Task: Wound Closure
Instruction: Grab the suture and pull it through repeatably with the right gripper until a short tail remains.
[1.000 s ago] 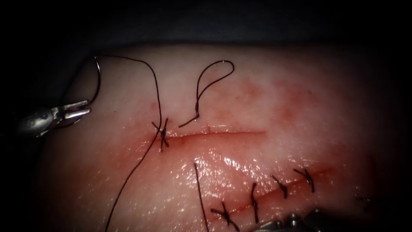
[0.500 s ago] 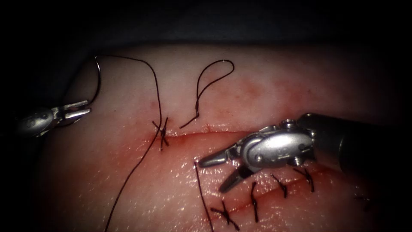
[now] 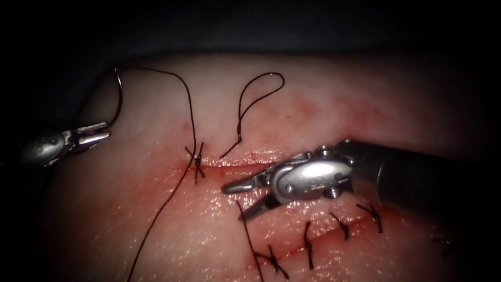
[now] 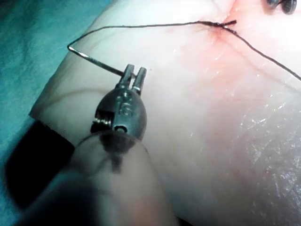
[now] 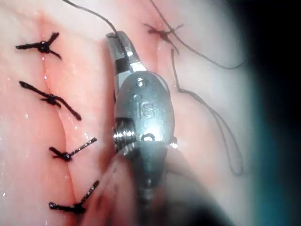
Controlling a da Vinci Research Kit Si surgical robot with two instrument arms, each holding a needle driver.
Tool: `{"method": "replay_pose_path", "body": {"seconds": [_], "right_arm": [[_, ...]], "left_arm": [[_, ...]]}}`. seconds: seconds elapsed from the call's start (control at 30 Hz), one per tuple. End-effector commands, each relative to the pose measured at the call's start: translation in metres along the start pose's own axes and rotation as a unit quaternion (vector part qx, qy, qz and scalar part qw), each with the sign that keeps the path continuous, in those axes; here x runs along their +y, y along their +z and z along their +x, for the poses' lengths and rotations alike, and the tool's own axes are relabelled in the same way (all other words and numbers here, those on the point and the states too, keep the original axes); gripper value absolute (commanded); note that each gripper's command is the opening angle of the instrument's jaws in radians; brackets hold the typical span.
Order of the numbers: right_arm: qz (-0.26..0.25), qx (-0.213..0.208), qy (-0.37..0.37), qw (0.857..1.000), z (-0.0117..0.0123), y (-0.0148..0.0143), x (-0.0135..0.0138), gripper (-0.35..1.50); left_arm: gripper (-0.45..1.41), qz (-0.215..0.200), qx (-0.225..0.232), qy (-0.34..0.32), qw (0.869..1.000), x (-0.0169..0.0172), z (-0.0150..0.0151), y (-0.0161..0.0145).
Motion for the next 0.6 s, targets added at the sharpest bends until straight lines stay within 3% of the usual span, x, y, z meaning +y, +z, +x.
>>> {"method": "replay_pose_path", "body": {"seconds": [0.03,0.3,0.57,0.6], "right_arm": [[0.028,-0.021,0.017,0.999,0.0009,0.0007,0.0004,-0.35],[0.050,-0.014,0.006,0.999,0.0049,0.0003,-0.0025,-0.35],[0.095,-0.001,-0.012,0.995,0.0116,0.0012,-0.0103,-0.35],[0.095,-0.001,-0.012,0.995,0.0116,0.0012,-0.0103,-0.35]], "left_arm": [[-0.45,0.000,0.002,0.001,1.000,-0.0004,0.0000,0.0009],[-0.45,0.000,0.001,-0.002,1.000,-0.0004,-0.0001,0.0009],[-0.45,0.000,0.001,-0.002,1.000,-0.0004,-0.0001,0.0009],[-0.45,0.000,0.001,-0.002,1.000,-0.0004,-0.0001,0.0009]]}}
